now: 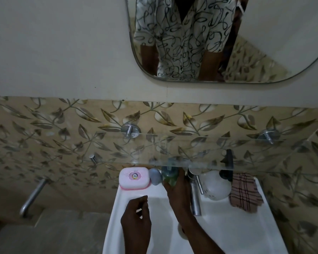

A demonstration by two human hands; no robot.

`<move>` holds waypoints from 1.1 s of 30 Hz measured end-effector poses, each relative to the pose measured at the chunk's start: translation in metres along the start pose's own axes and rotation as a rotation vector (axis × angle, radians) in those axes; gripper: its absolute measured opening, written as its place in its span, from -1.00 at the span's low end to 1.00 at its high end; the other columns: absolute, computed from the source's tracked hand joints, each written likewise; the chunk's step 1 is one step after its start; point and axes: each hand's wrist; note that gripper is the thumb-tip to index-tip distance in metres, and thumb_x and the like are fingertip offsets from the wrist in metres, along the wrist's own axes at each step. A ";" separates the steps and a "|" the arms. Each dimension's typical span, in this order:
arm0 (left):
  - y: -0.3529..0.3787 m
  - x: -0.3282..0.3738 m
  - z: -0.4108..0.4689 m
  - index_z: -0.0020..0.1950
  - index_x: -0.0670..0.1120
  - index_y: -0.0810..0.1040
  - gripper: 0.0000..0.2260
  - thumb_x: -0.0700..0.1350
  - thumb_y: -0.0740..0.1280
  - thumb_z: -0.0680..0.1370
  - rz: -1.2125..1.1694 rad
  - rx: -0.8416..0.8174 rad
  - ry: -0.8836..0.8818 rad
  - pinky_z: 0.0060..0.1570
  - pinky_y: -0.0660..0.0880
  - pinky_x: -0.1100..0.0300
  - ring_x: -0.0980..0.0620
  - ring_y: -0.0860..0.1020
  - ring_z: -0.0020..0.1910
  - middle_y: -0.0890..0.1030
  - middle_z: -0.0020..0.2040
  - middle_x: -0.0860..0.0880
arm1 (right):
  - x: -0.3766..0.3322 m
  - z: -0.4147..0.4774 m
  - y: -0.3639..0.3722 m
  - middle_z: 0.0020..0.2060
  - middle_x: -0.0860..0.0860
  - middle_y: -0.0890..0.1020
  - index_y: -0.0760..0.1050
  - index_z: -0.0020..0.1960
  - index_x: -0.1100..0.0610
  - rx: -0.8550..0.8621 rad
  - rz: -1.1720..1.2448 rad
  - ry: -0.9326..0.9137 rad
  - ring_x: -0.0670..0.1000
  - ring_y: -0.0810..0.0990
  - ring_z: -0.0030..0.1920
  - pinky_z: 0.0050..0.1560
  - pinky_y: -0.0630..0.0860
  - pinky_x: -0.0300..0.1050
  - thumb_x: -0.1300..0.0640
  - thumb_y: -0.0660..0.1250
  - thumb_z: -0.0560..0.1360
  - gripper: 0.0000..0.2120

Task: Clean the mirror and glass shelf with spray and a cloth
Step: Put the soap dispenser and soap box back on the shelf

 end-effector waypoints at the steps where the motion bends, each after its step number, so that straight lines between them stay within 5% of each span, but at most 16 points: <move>1: 0.001 0.000 -0.002 -0.07 -0.06 0.65 -0.72 -0.44 0.38 0.48 -0.002 -0.004 -0.015 -0.26 0.54 0.44 0.06 0.63 -0.16 0.70 -0.14 -0.08 | 0.001 0.000 0.000 0.26 0.09 0.56 0.29 0.46 0.11 -0.010 0.027 0.003 0.13 0.55 0.24 0.23 0.51 0.12 0.22 0.52 0.42 -0.31; 4: 0.003 0.000 -0.008 -0.07 -0.04 0.64 -0.70 -0.45 0.38 0.47 -0.004 -0.026 -0.013 -0.26 0.53 0.47 0.14 0.63 -0.14 0.67 -0.21 0.07 | 0.003 -0.008 0.000 0.21 0.11 0.59 0.33 0.40 0.09 0.035 -0.009 -0.033 0.14 0.57 0.21 0.18 0.54 0.13 0.23 0.52 0.40 -0.36; 8: 0.002 -0.001 -0.011 -0.02 -0.07 0.66 -0.70 -0.46 0.39 0.46 0.034 -0.065 0.023 -0.19 0.52 0.51 0.29 0.61 -0.10 0.63 -0.02 0.22 | -0.002 -0.035 -0.016 0.16 0.01 0.60 0.38 0.32 0.04 0.048 -0.053 -0.121 0.08 0.58 0.18 0.20 0.50 -0.07 0.27 0.51 0.34 -0.39; 10: 0.001 0.002 -0.011 0.00 -0.04 0.66 -0.65 -0.47 0.39 0.44 0.047 -0.080 0.066 -0.15 0.53 0.52 0.29 0.61 -0.07 0.63 -0.01 0.20 | -0.008 -0.052 -0.031 0.25 -0.04 0.57 0.39 0.39 0.05 0.023 -0.062 -0.124 0.03 0.55 0.27 0.27 0.48 -0.07 0.23 0.51 0.34 -0.34; 16: -0.009 0.035 -0.018 0.04 0.02 0.66 -0.68 -0.35 0.35 0.44 0.021 -0.121 0.345 0.02 0.58 0.34 0.22 0.66 -0.01 0.69 -0.05 0.14 | -0.048 -0.092 -0.092 0.25 -0.13 0.55 0.30 0.37 -0.13 0.047 -0.075 -0.207 -0.07 0.56 0.22 0.14 0.36 -0.52 0.19 0.60 0.19 -0.15; 21: -0.012 0.080 -0.015 0.03 -0.03 0.67 -0.72 -0.33 0.35 0.43 -0.049 -0.065 0.471 0.04 0.56 0.32 0.22 0.65 0.01 0.70 -0.03 0.05 | -0.100 -0.083 -0.145 0.20 0.00 0.65 0.41 0.42 0.11 0.044 -0.043 -0.337 -0.02 0.62 0.18 0.16 0.53 -0.19 0.01 0.53 0.21 -0.19; 26: -0.007 0.137 0.001 0.16 -0.06 0.64 -0.70 -0.28 0.36 0.47 -0.083 -0.079 0.536 0.18 0.43 0.42 0.25 0.57 0.17 0.65 0.12 0.12 | -0.145 -0.038 -0.158 0.13 -0.24 0.57 0.35 0.38 -0.14 0.101 0.053 -0.399 -0.26 0.58 0.10 0.03 0.53 -0.37 -0.09 0.47 0.28 -0.31; 30: 0.009 0.166 0.024 0.28 -0.07 0.59 -0.65 -0.23 0.33 0.50 -0.087 -0.135 0.517 0.23 0.44 0.36 0.21 0.56 0.22 0.58 0.21 0.17 | -0.159 -0.002 -0.145 0.04 -0.35 0.54 0.39 0.36 -0.10 0.121 0.081 -0.427 -0.37 0.56 0.02 -0.04 0.50 -0.46 -0.06 0.49 0.32 -0.37; 33: 0.018 0.169 0.037 0.31 -0.06 0.54 -0.63 -0.28 0.31 0.51 -0.136 -0.165 0.482 0.22 0.49 0.26 0.16 0.57 0.21 0.59 0.20 0.09 | -0.161 0.011 -0.131 0.07 -0.20 0.62 0.43 0.35 -0.03 0.136 0.070 -0.416 -0.35 0.57 -0.01 -0.07 0.49 -0.47 0.00 0.54 0.33 -0.38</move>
Point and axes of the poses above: each hand's wrist, its own z-axis towards the middle knuckle, its own y-axis out of the palm, x = y × z
